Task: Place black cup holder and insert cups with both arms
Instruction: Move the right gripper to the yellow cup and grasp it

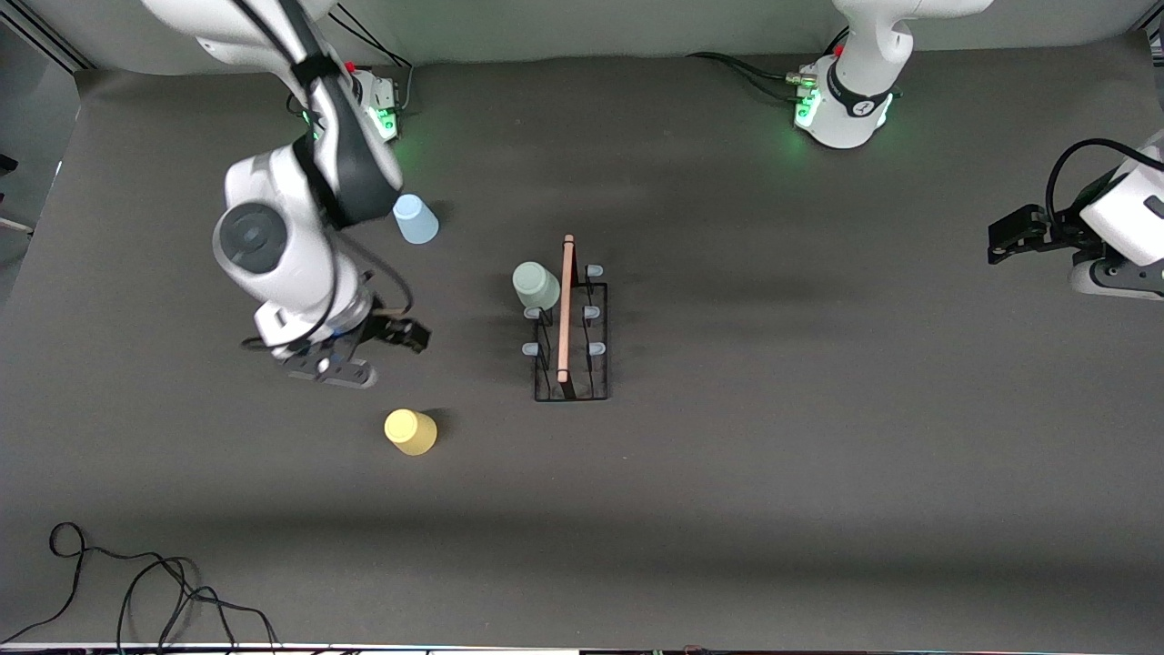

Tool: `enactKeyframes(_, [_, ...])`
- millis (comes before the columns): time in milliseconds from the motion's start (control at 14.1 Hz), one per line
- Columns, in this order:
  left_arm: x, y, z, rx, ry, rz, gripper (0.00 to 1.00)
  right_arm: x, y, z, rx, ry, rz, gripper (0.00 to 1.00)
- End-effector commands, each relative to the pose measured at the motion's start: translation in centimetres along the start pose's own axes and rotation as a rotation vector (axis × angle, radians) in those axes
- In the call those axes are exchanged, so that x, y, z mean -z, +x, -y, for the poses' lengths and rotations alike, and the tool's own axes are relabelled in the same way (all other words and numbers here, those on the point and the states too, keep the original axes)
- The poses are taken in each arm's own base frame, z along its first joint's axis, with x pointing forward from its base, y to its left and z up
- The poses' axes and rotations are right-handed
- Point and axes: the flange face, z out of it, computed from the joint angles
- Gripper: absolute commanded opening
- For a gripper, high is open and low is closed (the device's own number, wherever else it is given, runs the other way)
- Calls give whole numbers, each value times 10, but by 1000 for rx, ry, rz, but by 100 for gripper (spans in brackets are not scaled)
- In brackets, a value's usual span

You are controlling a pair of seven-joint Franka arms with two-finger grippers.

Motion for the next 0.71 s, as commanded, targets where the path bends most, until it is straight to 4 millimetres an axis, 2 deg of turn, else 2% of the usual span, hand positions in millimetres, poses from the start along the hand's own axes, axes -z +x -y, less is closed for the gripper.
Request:
enactKeyframes(0, [2, -2, -1, 8, 12, 6, 100, -31, 28, -13, 19, 17, -27, 100])
enactKeyframes(213, [-1, -3, -2, 12, 11, 13, 100, -74, 50, -26, 28, 14, -69, 100])
enactKeyframes(356, [1, -3, 2, 18, 12, 3, 100, -96, 56, -22, 12, 73, -77, 100])
enactKeyframes(640, [0, -2, 7, 24, 11, -2, 100, -109, 74, -8, 0, 102, -87, 100])
